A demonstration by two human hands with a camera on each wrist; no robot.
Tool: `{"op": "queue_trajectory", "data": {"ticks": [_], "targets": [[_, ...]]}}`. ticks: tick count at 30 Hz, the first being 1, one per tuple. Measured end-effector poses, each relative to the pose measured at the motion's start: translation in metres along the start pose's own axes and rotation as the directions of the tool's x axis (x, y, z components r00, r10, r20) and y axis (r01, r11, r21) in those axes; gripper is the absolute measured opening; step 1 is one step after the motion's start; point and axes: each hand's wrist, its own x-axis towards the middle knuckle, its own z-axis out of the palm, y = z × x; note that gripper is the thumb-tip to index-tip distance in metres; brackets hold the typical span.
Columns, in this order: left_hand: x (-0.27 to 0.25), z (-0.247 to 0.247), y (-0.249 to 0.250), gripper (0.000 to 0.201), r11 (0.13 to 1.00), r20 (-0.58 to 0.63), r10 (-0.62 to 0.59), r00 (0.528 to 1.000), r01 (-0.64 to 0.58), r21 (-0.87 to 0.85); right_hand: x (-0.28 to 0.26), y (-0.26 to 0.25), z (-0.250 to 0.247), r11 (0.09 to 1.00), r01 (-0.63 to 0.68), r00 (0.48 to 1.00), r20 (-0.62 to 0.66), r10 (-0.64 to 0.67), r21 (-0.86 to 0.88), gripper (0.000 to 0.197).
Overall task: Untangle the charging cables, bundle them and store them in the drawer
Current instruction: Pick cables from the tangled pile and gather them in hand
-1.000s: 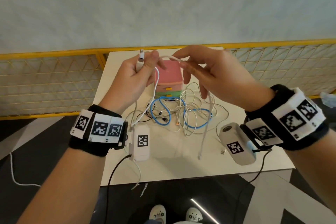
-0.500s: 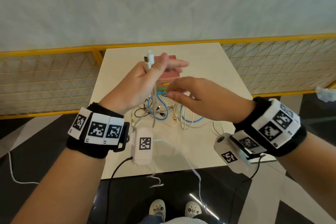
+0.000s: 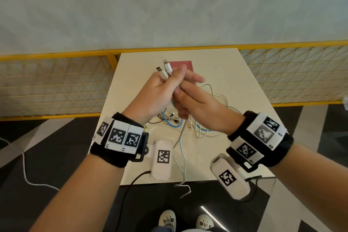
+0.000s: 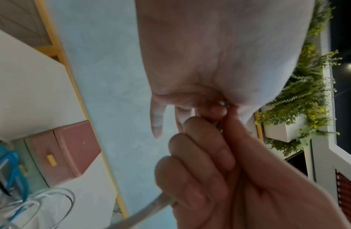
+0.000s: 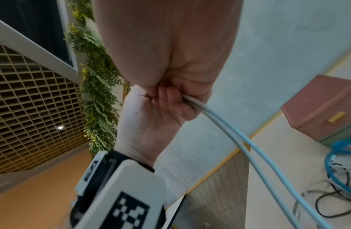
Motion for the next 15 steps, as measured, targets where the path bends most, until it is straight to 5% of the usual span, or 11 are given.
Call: {"op": "queue_trajectory", "data": {"ticks": [7,12,15], "targets": [[0.004,-0.001,-0.006,0.018,0.960,-0.162,0.157,0.974,-0.189,-0.206,0.004,0.014,0.001,0.998,0.029,0.999,-0.026,-0.028,0.059,0.028],[0.010,0.002,-0.008,0.020,0.956,-0.116,0.035,0.993,-0.067,-0.284,0.010,0.016,0.000,0.996,0.024,0.999,-0.048,-0.019,0.089,0.027],[0.009,0.003,-0.014,0.040,0.998,-0.059,-0.019,0.998,0.015,-0.063,0.016,0.015,0.002,0.992,0.041,0.999,-0.037,-0.037,0.118,0.025]]}}
